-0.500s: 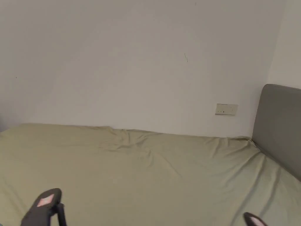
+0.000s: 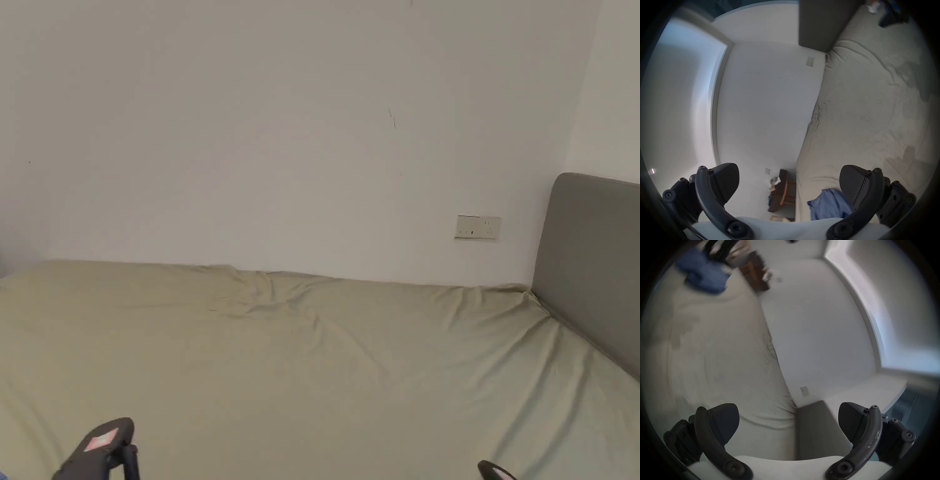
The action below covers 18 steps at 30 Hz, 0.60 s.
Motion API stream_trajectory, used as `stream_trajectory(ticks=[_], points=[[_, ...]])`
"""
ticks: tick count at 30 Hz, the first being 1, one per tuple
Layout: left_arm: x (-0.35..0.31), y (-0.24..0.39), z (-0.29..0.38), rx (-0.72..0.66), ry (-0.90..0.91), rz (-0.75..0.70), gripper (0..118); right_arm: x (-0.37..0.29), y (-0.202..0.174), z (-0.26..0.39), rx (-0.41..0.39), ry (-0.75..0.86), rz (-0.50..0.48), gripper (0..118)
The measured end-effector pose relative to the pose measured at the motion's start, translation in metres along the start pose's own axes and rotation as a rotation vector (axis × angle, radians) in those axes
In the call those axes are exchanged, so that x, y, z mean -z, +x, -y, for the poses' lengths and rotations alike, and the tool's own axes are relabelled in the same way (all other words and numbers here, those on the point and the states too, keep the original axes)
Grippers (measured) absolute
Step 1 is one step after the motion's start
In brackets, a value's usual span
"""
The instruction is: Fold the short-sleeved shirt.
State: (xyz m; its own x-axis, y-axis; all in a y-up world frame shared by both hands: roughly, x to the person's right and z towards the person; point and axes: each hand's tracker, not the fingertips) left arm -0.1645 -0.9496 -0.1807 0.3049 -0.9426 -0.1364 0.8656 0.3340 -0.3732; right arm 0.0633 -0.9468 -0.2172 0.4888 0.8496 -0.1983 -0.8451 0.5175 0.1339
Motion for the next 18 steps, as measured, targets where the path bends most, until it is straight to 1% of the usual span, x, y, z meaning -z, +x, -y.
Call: stream_trajectory(ticks=[1,2,3,6,8,9,10,11,12,13,14,15,16,17,18], points=[[0.001,-0.004,-0.001,-0.079,-0.013,-0.015,118,-0.004,0.01,-0.002,0.167,0.03,-0.03,118],[0.005,-0.012,-0.002,-0.176,-0.063,-0.047,118,-0.008,0.022,-0.001,0.361,0.069,-0.052,118],[0.008,-0.02,-0.004,-0.283,-0.114,-0.073,118,-0.012,0.034,0.003,0.541,0.126,-0.052,118],[0.012,-0.047,0.0,-0.596,-0.122,-0.073,118,-0.022,0.061,0.008,0.881,0.222,-0.009,118],[0.011,-0.065,0.007,-0.807,-0.095,-0.029,118,-0.026,0.076,0.019,1.041,0.273,0.023,118],[0.009,-0.073,0.012,-0.91,-0.064,0.005,118,-0.028,0.08,0.023,1.101,0.298,0.051,118],[0.007,-0.079,0.017,-0.999,-0.039,0.022,118,-0.03,0.083,0.027,1.133,0.309,0.082,118],[0.006,-0.084,0.022,-1.099,-0.012,0.045,118,-0.033,0.085,0.031,1.136,0.319,0.108,118],[0.004,-0.089,0.027,-1.203,0.004,0.048,118,-0.035,0.086,0.034,1.102,0.311,0.104,118],[0.003,-0.092,0.031,-1.275,0.019,0.045,118,-0.036,0.085,0.034,1.093,0.3,0.107,118],[0.002,-0.095,0.035,-1.343,0.05,0.036,118,-0.038,0.084,0.034,1.056,0.261,0.102,118],[0.001,-0.096,0.039,-1.393,0.07,0.027,118,-0.039,0.082,0.033,0.994,0.226,0.115,118],[0.001,-0.097,0.041,-1.428,0.083,0.026,118,-0.04,0.08,0.033,0.951,0.199,0.128,118],[0.001,-0.098,0.043,-1.447,0.088,0.027,118,-0.04,0.075,0.029,0.897,0.172,0.166,118],[0.002,-0.099,0.044,-1.44,0.087,0.037,118,-0.04,0.072,0.028,0.881,0.16,0.183,118]])
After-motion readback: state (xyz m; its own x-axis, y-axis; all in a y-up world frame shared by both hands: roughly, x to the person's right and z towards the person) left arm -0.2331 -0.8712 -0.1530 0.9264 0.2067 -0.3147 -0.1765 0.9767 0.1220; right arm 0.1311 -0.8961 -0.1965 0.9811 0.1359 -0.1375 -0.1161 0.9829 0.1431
